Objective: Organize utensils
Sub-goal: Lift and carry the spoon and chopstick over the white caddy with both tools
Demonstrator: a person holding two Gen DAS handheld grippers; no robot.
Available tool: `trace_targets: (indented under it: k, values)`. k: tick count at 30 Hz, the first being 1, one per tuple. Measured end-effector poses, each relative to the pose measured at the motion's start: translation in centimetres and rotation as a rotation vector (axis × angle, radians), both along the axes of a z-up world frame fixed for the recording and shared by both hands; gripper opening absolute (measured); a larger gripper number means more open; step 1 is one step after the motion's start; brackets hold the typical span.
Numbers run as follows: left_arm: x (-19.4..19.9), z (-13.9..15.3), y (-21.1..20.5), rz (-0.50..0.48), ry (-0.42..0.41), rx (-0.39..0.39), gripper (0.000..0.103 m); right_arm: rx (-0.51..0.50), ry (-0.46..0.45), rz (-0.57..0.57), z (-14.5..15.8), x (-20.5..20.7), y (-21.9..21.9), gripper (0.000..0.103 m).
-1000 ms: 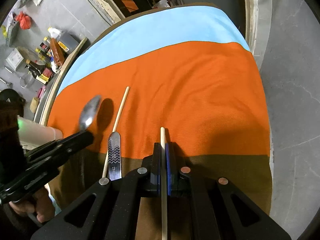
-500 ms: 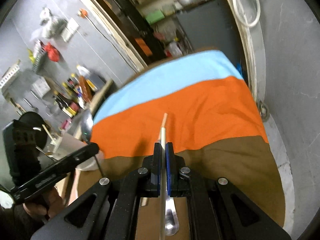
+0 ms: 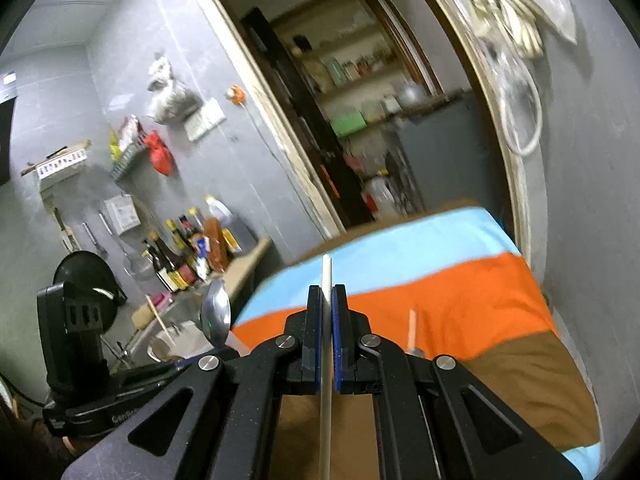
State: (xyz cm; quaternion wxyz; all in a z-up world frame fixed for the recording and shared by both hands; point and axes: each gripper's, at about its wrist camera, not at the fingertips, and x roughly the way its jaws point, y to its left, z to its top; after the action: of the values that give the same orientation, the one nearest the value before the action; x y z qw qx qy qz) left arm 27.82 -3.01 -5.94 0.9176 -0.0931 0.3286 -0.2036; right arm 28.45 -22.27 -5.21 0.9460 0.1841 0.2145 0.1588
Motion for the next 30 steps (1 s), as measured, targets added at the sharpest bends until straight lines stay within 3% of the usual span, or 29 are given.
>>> trace_targets:
  k: [18,30]
  values:
    - [-2.8,6.1,13.2,0.184,-0.186,0.009,0.005,0.028,-0.233,0.110,6.3,1.7,13.4,0.004]
    - [0.2,6.6,19.5,0.325,-0.218,0.011,0.005,0.098,-0.316,0.105,5.9,6.3,18.5,0.004]
